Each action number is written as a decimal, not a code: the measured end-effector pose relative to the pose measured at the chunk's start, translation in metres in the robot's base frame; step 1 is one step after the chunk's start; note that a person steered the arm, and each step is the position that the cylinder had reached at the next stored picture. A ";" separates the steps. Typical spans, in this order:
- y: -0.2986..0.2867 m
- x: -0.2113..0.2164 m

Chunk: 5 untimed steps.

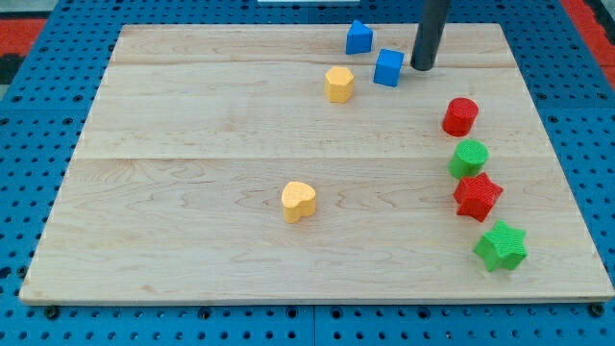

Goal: Move the blue cube to the top of the yellow hexagon

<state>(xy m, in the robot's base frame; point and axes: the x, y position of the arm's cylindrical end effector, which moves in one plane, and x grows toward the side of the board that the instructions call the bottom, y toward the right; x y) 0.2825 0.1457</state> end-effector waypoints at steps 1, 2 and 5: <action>-0.020 -0.014; -0.043 -0.031; -0.035 0.009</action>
<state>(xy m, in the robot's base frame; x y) 0.2913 0.1108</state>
